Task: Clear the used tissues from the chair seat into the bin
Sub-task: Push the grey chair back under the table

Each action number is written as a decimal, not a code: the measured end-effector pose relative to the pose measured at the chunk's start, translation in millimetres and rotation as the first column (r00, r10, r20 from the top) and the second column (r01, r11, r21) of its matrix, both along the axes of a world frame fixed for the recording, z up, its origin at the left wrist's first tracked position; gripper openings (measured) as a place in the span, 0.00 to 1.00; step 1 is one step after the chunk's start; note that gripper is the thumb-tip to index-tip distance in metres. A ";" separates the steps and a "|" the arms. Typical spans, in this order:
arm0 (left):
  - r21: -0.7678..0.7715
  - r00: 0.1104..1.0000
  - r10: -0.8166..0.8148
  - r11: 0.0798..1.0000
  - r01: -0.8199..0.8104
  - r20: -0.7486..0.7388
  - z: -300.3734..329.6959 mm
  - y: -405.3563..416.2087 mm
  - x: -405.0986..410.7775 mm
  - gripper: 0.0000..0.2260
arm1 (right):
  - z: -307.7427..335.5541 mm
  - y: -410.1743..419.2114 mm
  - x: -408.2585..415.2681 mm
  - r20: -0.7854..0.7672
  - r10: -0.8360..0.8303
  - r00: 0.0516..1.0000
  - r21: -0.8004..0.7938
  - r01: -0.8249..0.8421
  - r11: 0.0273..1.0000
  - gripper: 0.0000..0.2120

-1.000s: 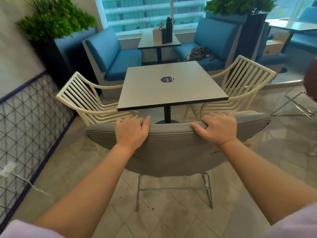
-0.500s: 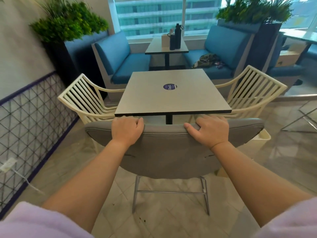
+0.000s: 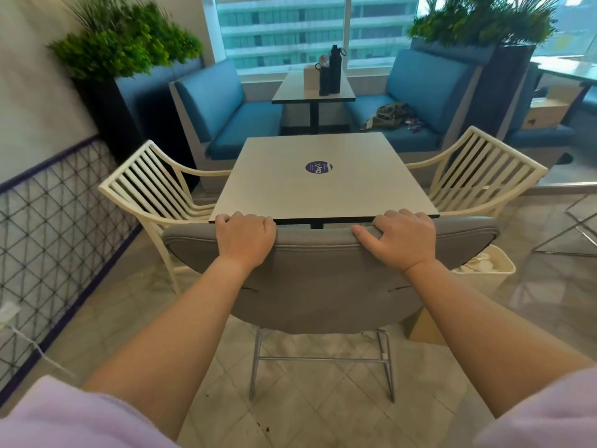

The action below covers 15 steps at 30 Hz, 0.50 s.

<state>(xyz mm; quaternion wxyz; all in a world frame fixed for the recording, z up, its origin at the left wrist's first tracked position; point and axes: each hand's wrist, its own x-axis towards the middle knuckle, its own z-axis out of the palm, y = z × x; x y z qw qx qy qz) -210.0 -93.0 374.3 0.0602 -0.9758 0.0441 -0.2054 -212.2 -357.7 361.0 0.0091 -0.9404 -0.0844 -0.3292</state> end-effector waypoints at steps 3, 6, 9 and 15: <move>-0.008 1.000 0.002 1.000 -0.002 0.028 -0.7 -2.6 2.6 0.14 | 0.6 -1.1 3.1 -0.017 -0.009 1.000 -0.009 0.009 1.000 0.41; -0.008 0.999 0.006 1.000 -0.005 0.033 -1.1 -0.6 5.8 0.14 | -0.7 1.6 3.3 -0.040 -0.022 0.999 0.006 0.022 1.000 0.39; -0.026 1.000 0.003 1.000 -0.003 0.017 -3.1 2.0 5.0 0.13 | -0.6 5.4 -0.8 -0.091 -0.042 0.995 0.031 0.045 0.998 0.37; -0.078 1.000 0.007 0.997 -0.009 -0.023 -1.4 3.1 -1.8 0.12 | -1.4 6.8 -10.6 -0.133 -0.045 0.990 0.056 0.053 0.997 0.36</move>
